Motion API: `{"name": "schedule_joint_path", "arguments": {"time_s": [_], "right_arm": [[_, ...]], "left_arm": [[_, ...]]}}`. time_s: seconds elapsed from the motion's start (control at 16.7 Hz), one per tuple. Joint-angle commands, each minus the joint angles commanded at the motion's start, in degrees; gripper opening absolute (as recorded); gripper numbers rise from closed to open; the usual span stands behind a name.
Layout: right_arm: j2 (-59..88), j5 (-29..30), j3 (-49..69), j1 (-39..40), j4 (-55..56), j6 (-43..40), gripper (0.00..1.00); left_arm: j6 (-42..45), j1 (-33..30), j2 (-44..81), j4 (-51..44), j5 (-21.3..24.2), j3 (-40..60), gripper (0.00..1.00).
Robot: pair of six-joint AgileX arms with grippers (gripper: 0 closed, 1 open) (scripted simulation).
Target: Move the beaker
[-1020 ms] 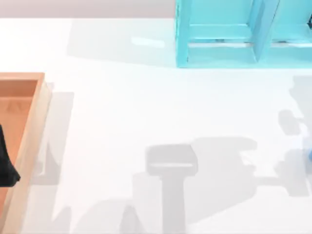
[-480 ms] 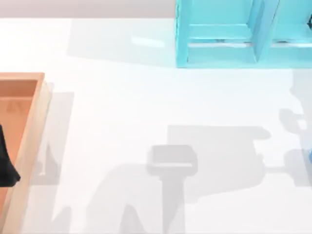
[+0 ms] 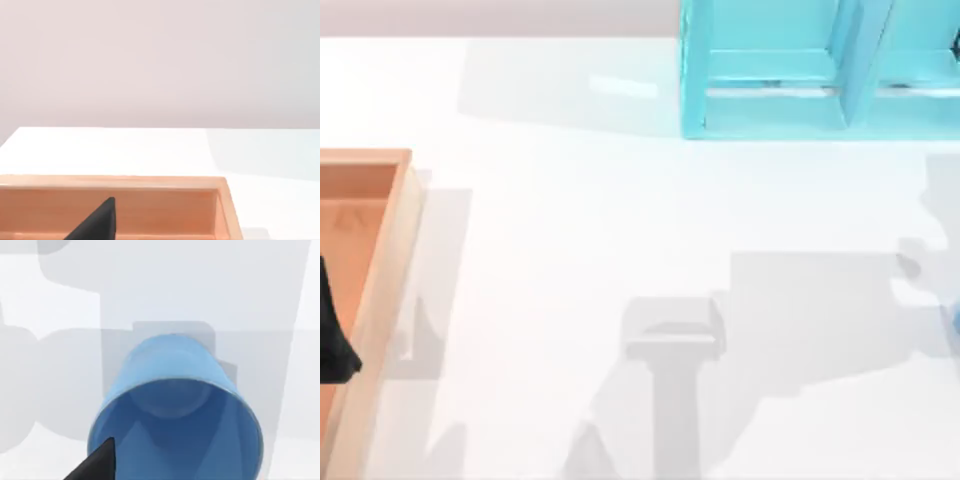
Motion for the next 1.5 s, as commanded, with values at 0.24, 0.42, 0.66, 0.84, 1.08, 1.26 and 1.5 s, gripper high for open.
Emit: {"name": "schedule_joint_path", "arguments": {"time_s": [0.24,0.42,0.66,0.84,1.08,1.26,1.5], "right_arm": [[2.7,0.0,-6.1,0.0,8.5,0.1,1.00],[3.0,0.0,-6.8,0.0,9.2,0.1,1.00],[3.0,0.0,-6.8,0.0,9.2,0.1,0.85],[3.0,0.0,-6.8,0.0,9.2,0.1,0.62],[3.0,0.0,-6.8,0.0,9.2,0.1,0.32],[3.0,0.0,-6.8,0.0,9.2,0.1,0.10],[3.0,0.0,-6.8,0.0,9.2,0.1,0.00]], "left_arm": [[0.0,0.0,0.0,0.0,0.0,0.0,1.00],[0.0,0.0,0.0,0.0,0.0,0.0,1.00],[0.0,0.0,0.0,0.0,0.0,0.0,1.00],[0.0,0.0,0.0,0.0,0.0,0.0,1.00],[0.0,0.0,0.0,0.0,0.0,0.0,1.00],[0.0,0.0,0.0,0.0,0.0,0.0,1.00],[0.0,0.0,0.0,0.0,0.0,0.0,1.00]]}}
